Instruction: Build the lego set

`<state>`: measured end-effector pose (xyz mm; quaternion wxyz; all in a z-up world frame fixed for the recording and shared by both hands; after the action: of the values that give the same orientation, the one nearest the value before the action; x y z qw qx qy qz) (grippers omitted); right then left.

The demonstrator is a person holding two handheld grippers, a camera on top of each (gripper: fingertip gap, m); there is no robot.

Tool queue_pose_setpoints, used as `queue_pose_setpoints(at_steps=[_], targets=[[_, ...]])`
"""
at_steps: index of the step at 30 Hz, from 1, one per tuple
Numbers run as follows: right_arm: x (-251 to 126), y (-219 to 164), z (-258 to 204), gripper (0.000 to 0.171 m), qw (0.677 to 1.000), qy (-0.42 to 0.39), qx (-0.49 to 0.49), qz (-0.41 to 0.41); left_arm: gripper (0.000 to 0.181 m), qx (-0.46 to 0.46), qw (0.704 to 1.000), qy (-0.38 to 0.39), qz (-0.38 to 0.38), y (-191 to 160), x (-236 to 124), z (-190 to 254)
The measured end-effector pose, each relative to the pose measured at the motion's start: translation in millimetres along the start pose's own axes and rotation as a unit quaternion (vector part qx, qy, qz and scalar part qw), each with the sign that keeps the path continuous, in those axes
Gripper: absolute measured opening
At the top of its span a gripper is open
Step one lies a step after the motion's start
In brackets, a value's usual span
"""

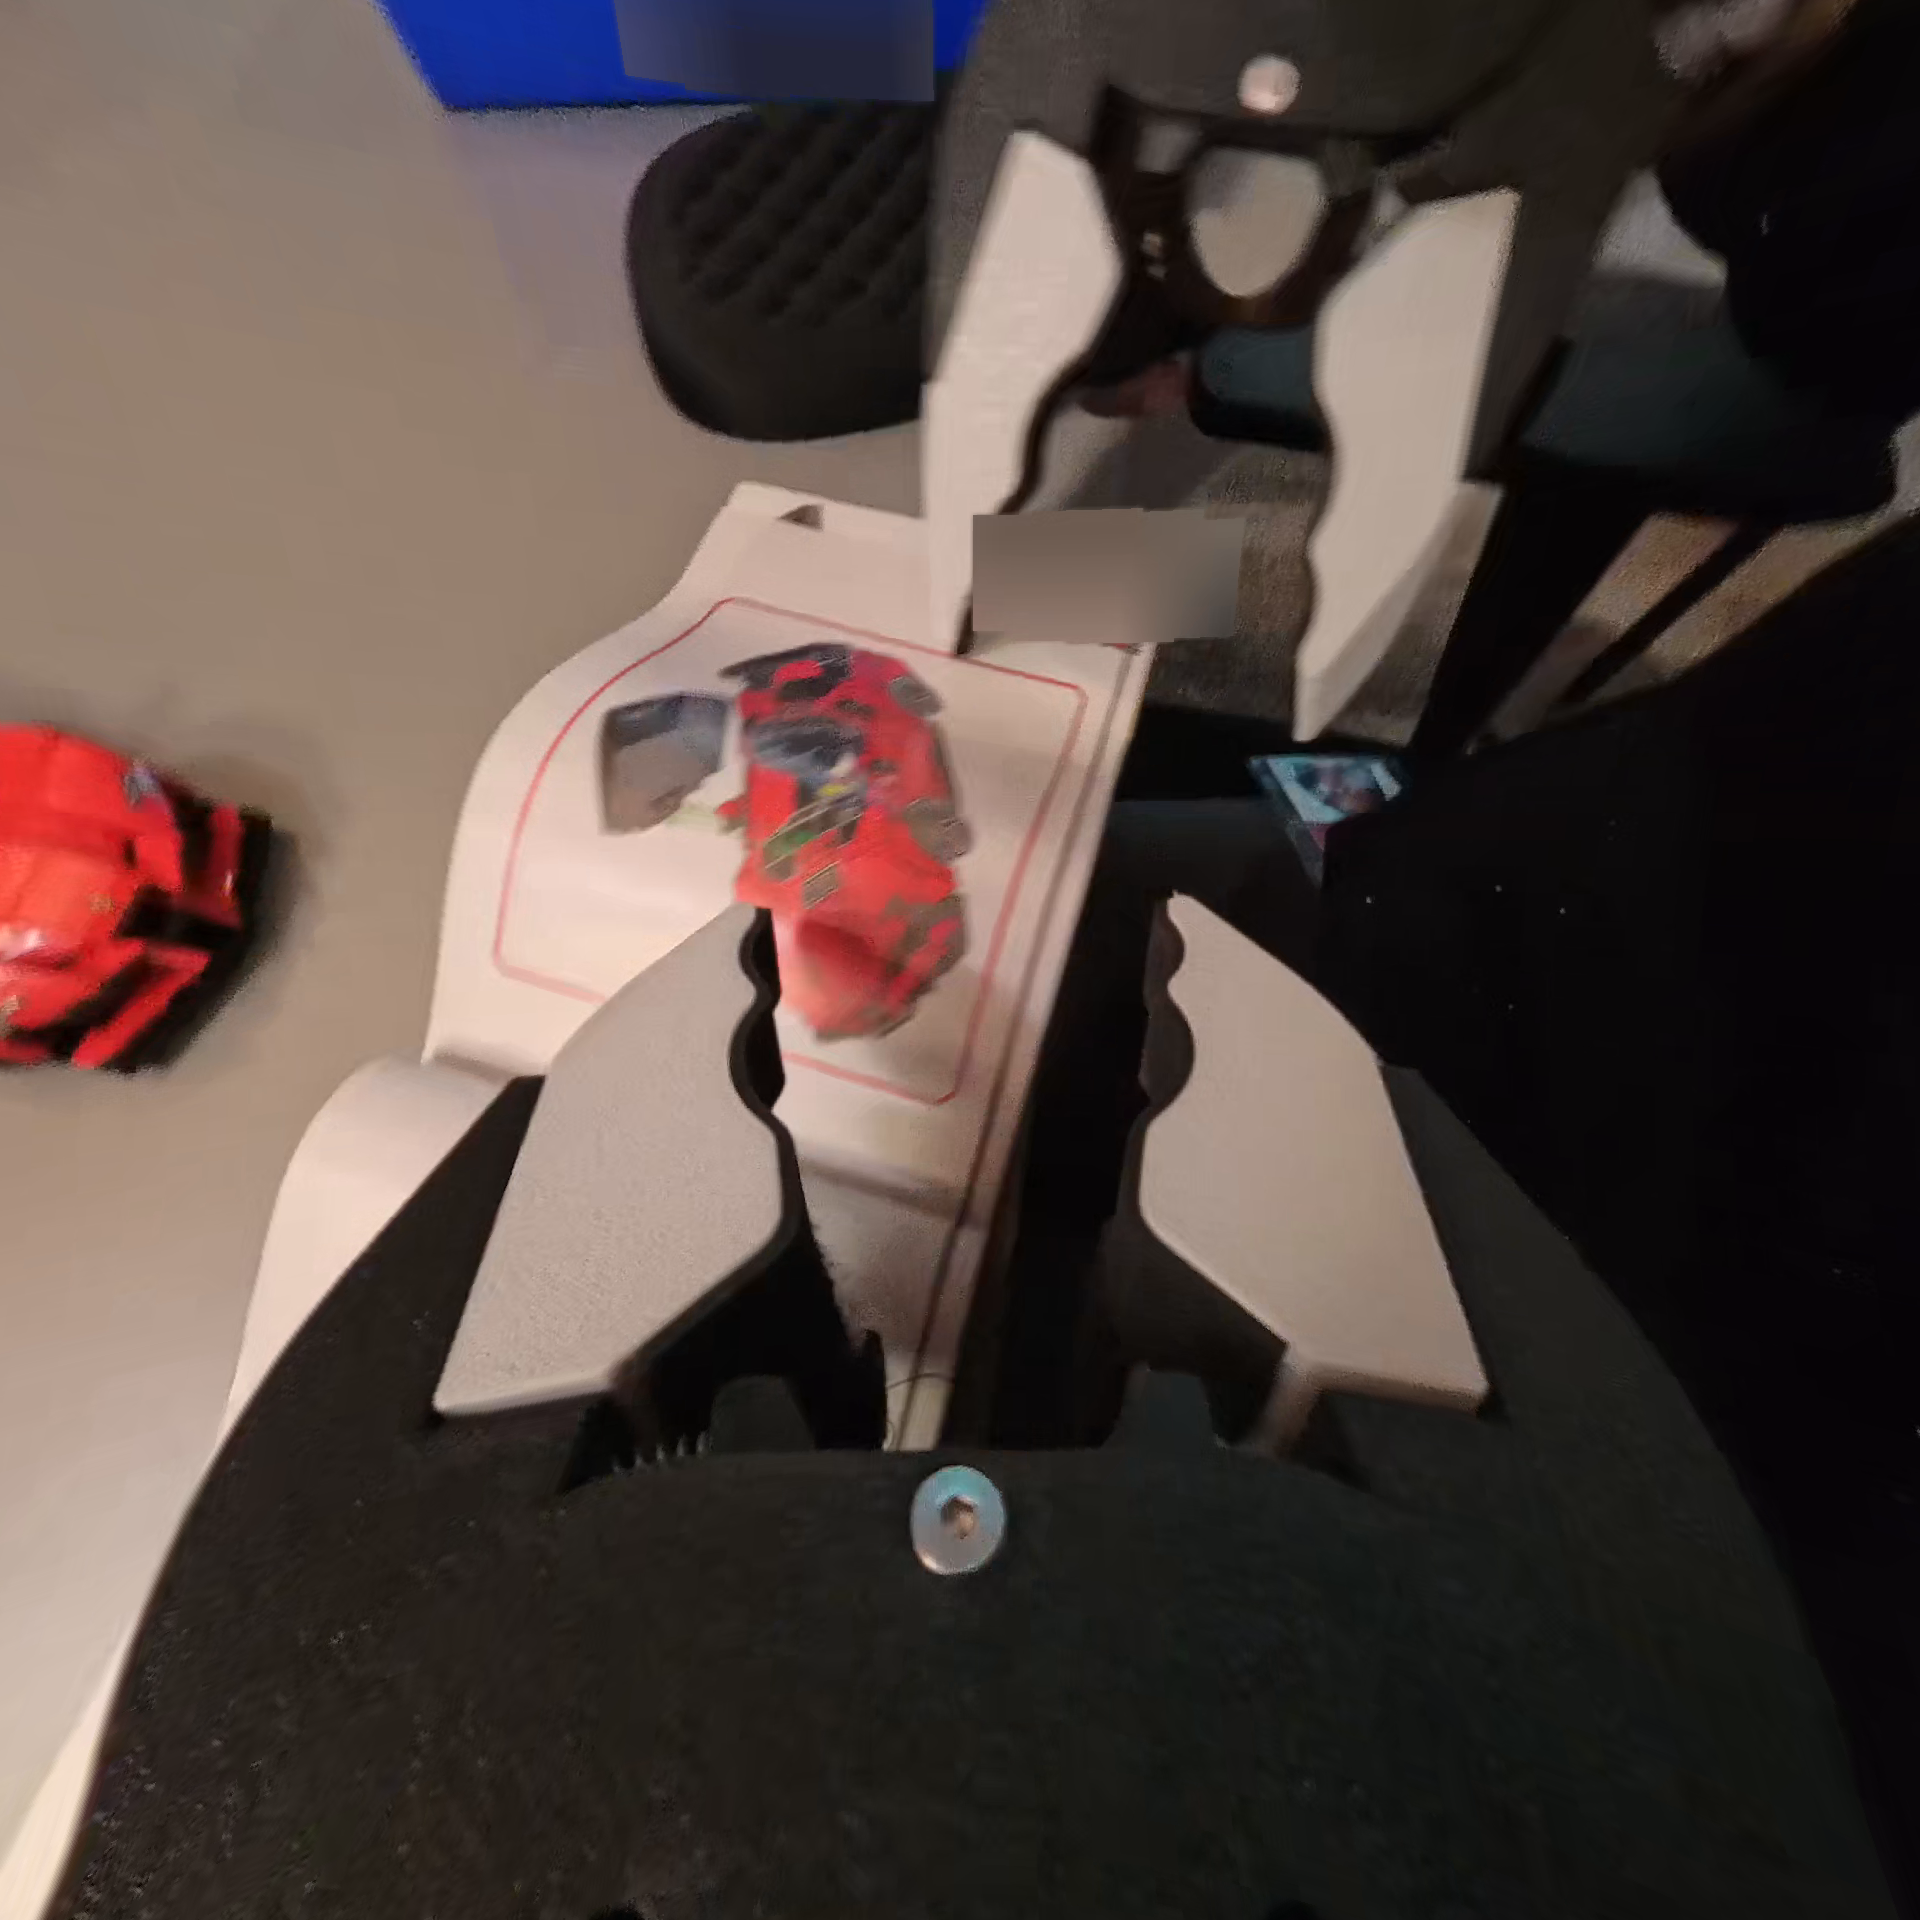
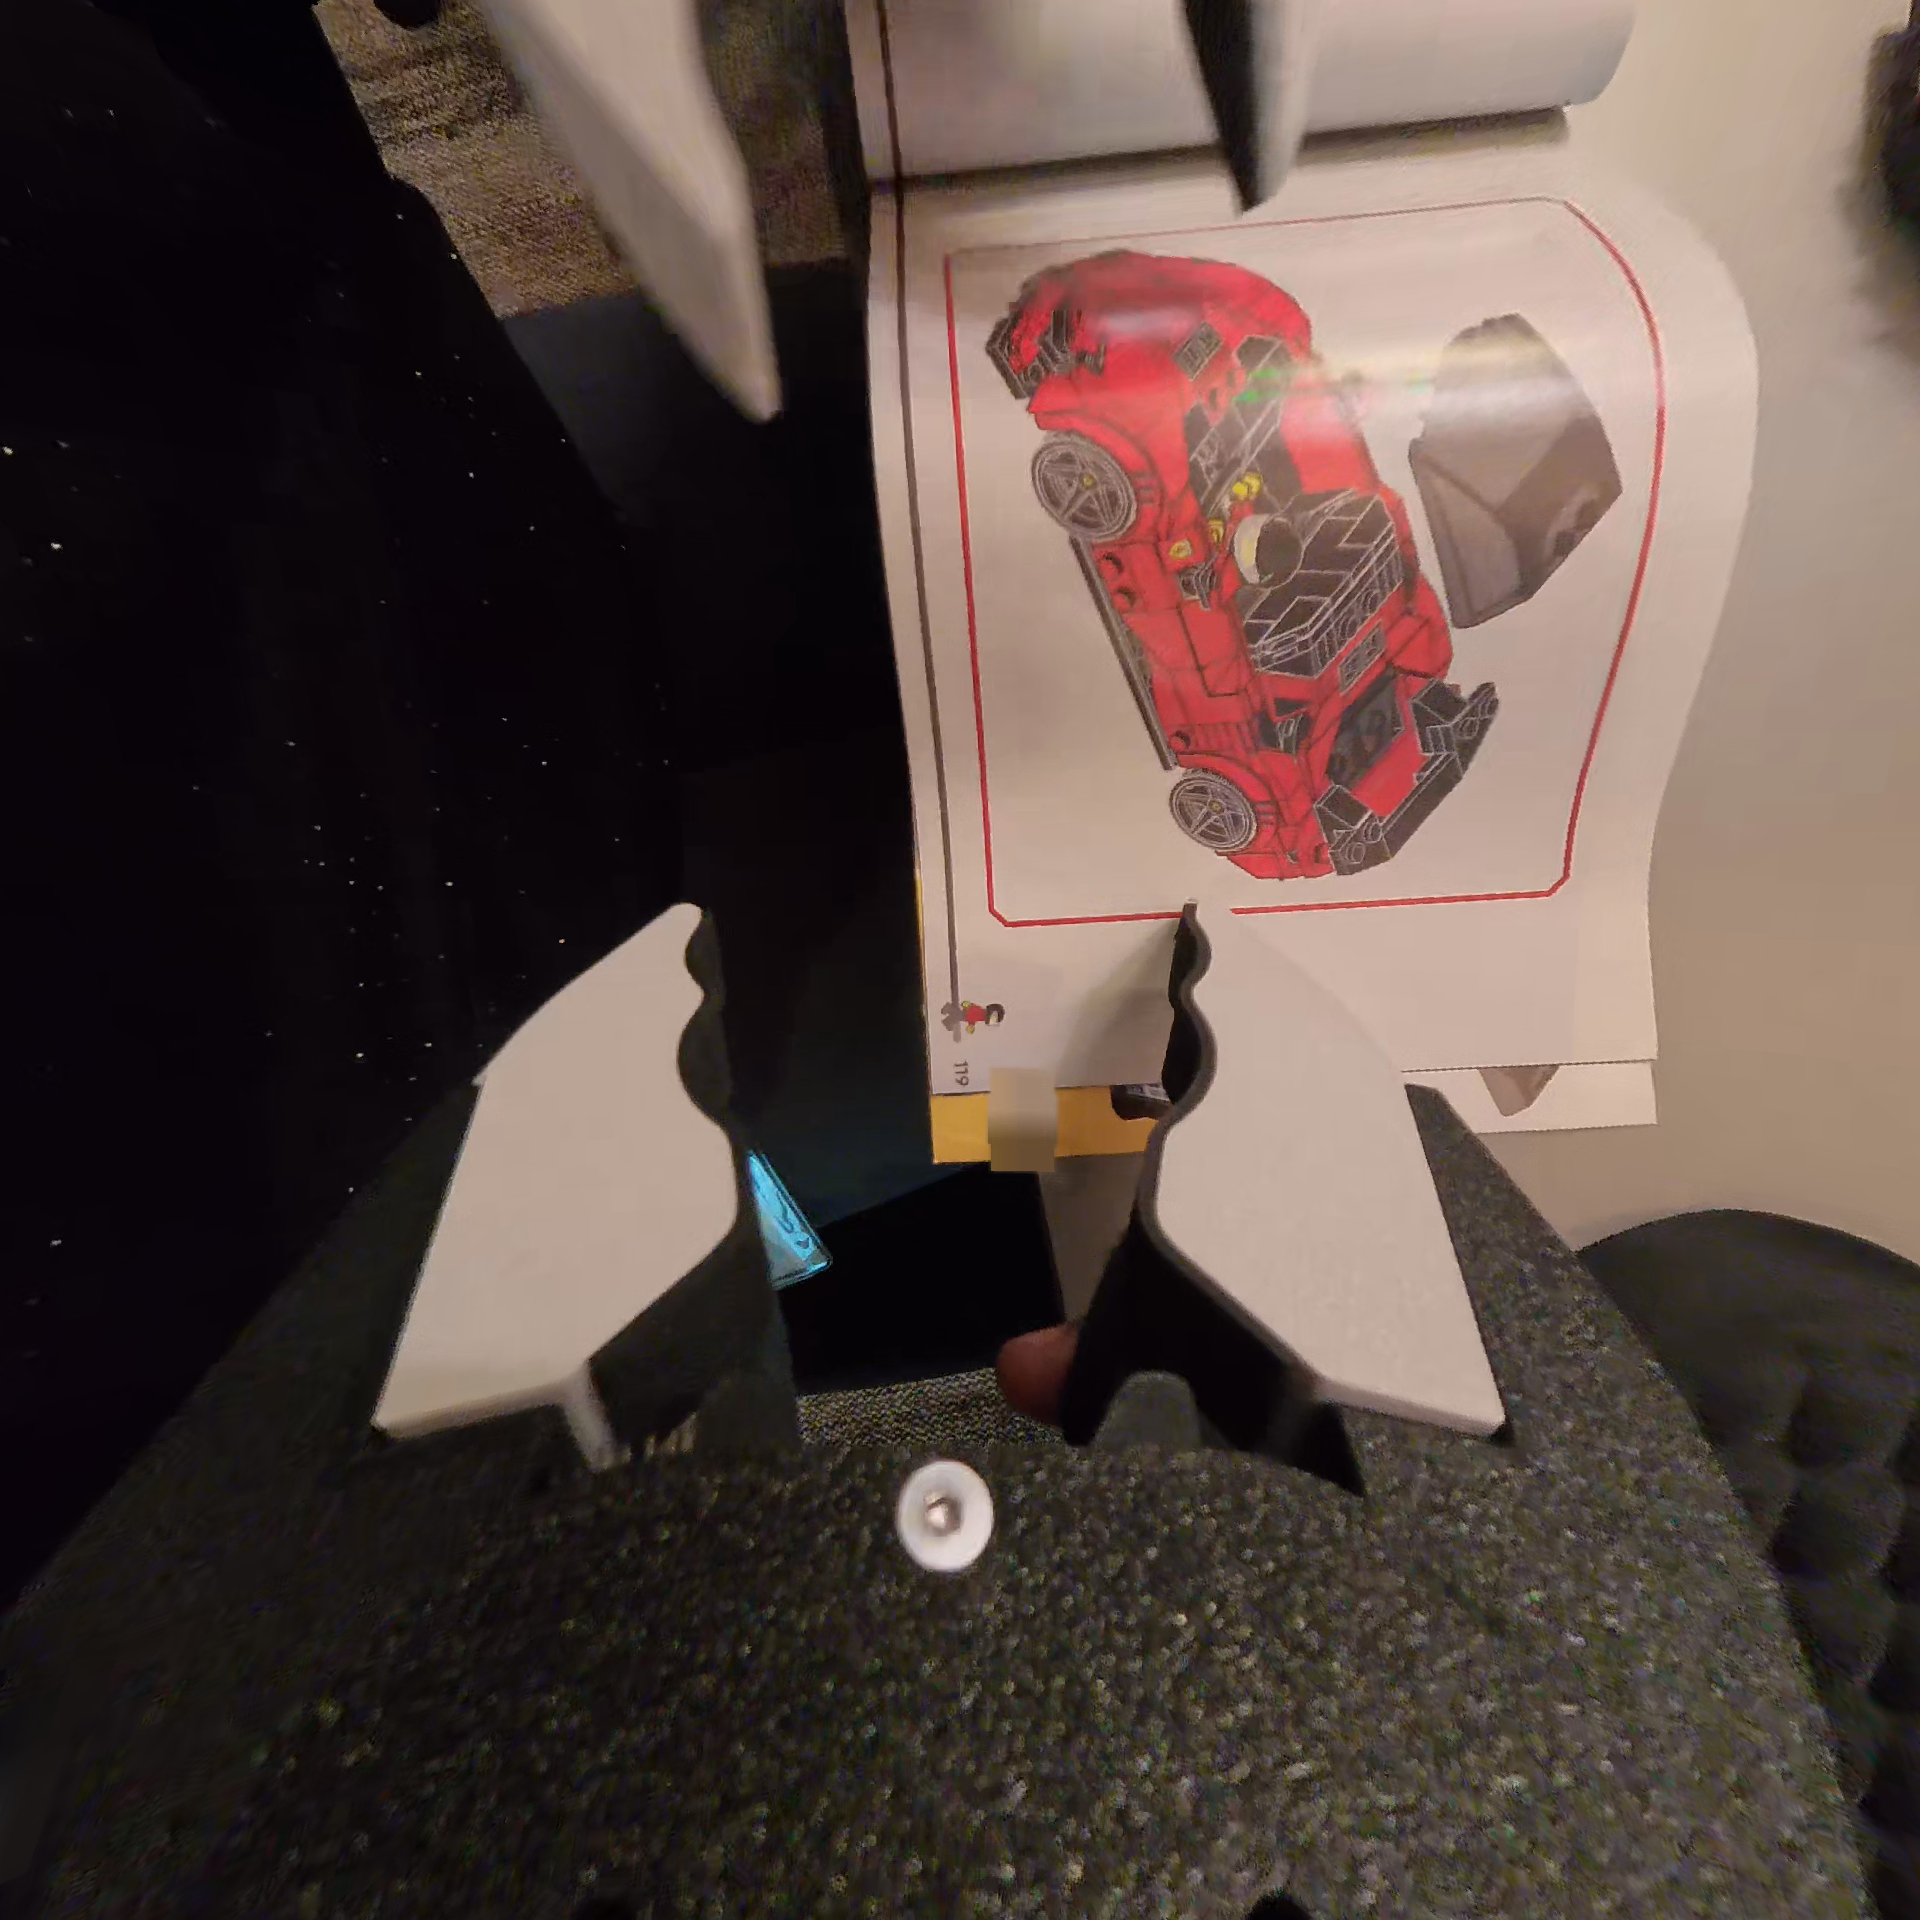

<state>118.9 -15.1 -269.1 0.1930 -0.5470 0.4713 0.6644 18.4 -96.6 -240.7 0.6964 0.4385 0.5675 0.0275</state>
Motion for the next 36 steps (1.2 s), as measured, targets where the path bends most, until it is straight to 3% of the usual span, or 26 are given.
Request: queue_pose_setpoints(at_steps=[3,5,10,17,23,26,30,36], targets=[[0,2,1,0.083,1.0,0.002,0.002,-0.005,0.055,0.062,0.997,0.044,-0.033,9,9,18],[0,2,1,0.084,1.0,0.001,0.001,-0.006,0.037,0.09,0.99,0.091,-0.06,9,14,14],[0,1,0,0.083,1.0,0.004,-0.003,-0.002,0.005,0.1,0.988,0.081,-0.09,9,12,17],[-18,-6,2,0.071,0.999,-0.036,-0.023,0.031,0.0,0.047,0.996,0.048,-0.059,11,2,15],[-49,-9,8,0.052,0.985,-0.107,-0.006,0.132,0.0,-0.065,0.995,0.031,0.062,7,-19,9],[-42,-9,9,0.062,0.988,-0.107,0.014,0.109,0.0,-0.15,0.976,0.028,0.156,-3,-35,3],[-32,14,3,0.057,0.988,-0.075,0.017,0.134,0.0,-0.269,0.922,-0.005,0.279,-24,-53,-3],[-33,89,0,0.047,0.962,-0.071,0.028,0.264,0.0,-0.367,0.843,-0.098,0.381,-42,-57,-8]])
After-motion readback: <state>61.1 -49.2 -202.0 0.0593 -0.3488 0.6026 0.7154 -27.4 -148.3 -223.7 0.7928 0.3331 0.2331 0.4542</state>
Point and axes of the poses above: each gripper's, where its closed fingertips meet, x out along the fingers, y out of its top, z = x × y across the jaws, the point moved 5 cm from there along -x, back along the fingers, and after that the axes turned 12 degrees about -z, right-handed, at the moved point
